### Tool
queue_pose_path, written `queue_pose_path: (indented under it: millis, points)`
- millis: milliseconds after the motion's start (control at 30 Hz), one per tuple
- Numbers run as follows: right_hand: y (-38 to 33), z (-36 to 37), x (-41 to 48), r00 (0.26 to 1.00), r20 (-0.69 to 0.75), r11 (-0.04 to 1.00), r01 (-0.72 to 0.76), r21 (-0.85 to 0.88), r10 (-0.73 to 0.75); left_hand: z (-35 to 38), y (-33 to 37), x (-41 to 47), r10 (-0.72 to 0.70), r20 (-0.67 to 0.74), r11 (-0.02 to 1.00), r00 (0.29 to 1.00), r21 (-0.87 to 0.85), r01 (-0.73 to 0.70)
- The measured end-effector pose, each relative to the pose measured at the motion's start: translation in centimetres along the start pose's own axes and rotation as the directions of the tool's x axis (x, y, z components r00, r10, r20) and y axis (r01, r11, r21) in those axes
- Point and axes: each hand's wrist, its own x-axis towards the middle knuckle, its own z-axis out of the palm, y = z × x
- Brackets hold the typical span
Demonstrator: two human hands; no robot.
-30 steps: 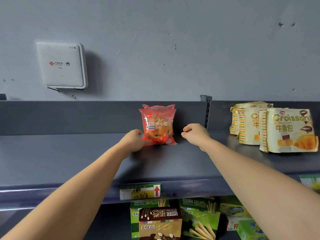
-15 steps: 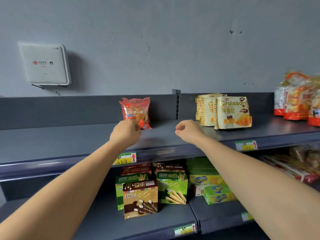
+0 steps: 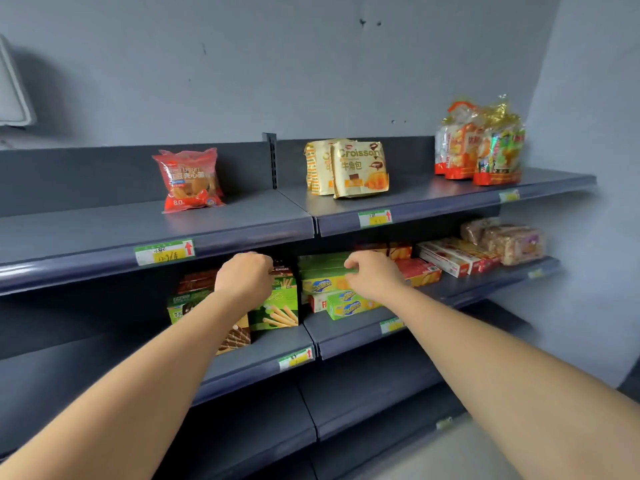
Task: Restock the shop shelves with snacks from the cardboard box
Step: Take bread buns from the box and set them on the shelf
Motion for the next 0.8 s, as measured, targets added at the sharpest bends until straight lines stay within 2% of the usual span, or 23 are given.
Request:
queue_pose_path:
  millis: [200, 367, 600, 800]
  points:
    - [4.6, 0.6, -7.2, 0.994, -0.036, 0.991, -0.108, -0.080, 0.106, 3.9, 4.2, -3.2, 0.165, 0.099, 0.985, 0.981, 0.043, -0.170]
    - [8.0, 1.2, -13.2, 0.970, -0.039, 0.962, -0.242, -0.126, 0.239, 6.8, 7.1, -5.4, 0.329, 0.173, 0.942, 0.928, 0.006, -0.335]
    - [12.1, 1.4, -22.4, 0.888, -0.096, 0.873, -0.459, -0.163, 0.449, 10.7, 13.5, -9.3, 0.544, 0.228, 0.839, 0.808, -0.147, -0.523]
    - [16.2, 0.9, -31.7, 0.788, -0.102, 0.768, -0.616, -0.178, 0.608, 13.2, 21.0, -14.1, 0.711, 0.264, 0.703, 0.652, -0.250, -0.666]
